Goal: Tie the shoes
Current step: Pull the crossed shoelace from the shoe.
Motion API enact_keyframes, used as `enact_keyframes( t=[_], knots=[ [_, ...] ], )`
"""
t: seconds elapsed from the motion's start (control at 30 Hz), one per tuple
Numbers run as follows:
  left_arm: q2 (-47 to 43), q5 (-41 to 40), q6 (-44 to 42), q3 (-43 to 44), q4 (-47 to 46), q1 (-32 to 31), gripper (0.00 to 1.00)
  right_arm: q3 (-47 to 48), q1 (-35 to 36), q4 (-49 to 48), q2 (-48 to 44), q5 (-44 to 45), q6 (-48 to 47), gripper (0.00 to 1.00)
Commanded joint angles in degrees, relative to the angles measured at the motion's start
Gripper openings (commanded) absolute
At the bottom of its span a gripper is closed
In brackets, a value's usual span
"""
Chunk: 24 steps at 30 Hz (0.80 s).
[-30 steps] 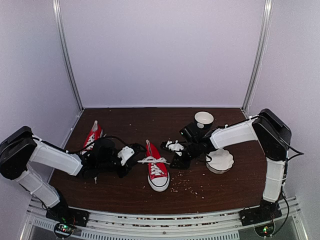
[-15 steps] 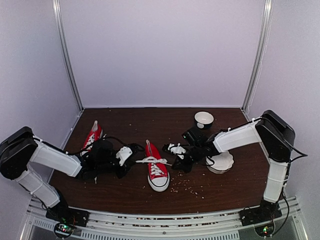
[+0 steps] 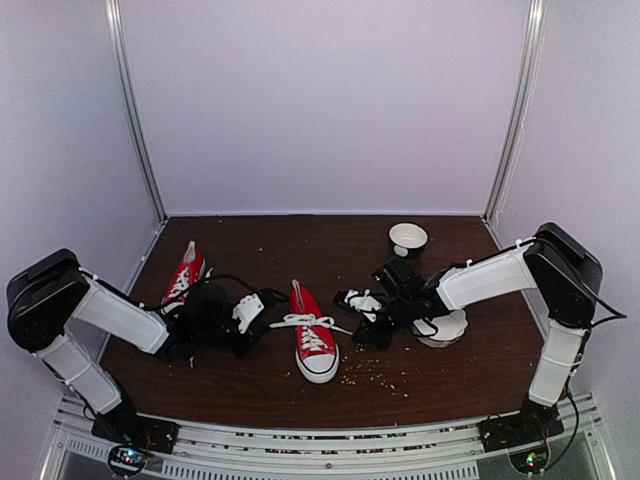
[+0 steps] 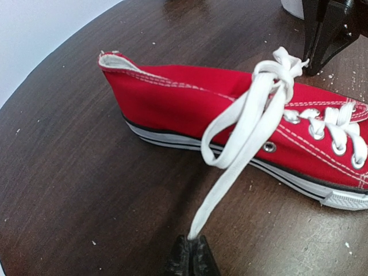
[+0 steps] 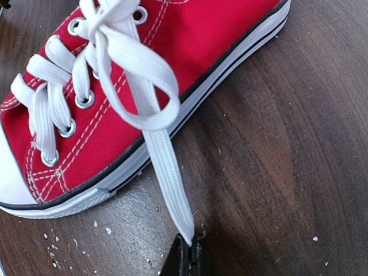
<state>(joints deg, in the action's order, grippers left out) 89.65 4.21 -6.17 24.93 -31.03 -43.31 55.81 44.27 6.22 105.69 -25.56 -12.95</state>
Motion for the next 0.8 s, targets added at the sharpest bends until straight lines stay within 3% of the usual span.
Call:
enact_keyframes(
  t=[0.0,0.37,0.4,0.47,0.5,0.53,0.57,0.63,0.77],
  knots=[
    [1.40,1.29,1.19,-0.59,-3.92,0.57,0.00,-2.02,0.20,3.93,-0.97,2.35,1.65,0.00],
    [2.65,2.64,1.56,-0.76,-4.31,1.03,0.00,-2.14,0.57,5.47,-1.65,1.87,1.89,0.00],
    [2.80,3.14,1.46,-0.64,-4.22,1.03,0.00,-2.28,0.58,5.28,-2.05,1.43,1.79,0.04],
    [2.87,5.14,0.75,-0.71,-4.34,1.03,0.00,-3.00,0.63,4.29,-3.52,1.15,1.55,0.24],
    [2.72,6.98,0.08,-0.80,-4.50,0.99,0.00,-3.50,0.64,3.46,-5.02,0.80,1.22,0.29],
    [2.51,8.05,-0.31,-0.84,-4.64,1.03,0.08,-3.71,0.61,2.87,-6.24,0.29,0.72,0.34],
    [2.05,9.11,-0.78,-1.03,-5.17,1.03,0.23,-3.89,0.56,2.26,-7.21,-0.19,0.22,0.38],
    [0.72,11.20,-1.78,-1.61,-6.28,1.03,0.38,-3.53,0.61,0.39,-8.55,-0.78,-0.60,0.42],
    [-3.43,13.84,-3.85,-2.75,-5.84,1.23,0.50,0.37,0.68,-0.79,-5.98,-3.45,-3.09,0.55]
  ],
)
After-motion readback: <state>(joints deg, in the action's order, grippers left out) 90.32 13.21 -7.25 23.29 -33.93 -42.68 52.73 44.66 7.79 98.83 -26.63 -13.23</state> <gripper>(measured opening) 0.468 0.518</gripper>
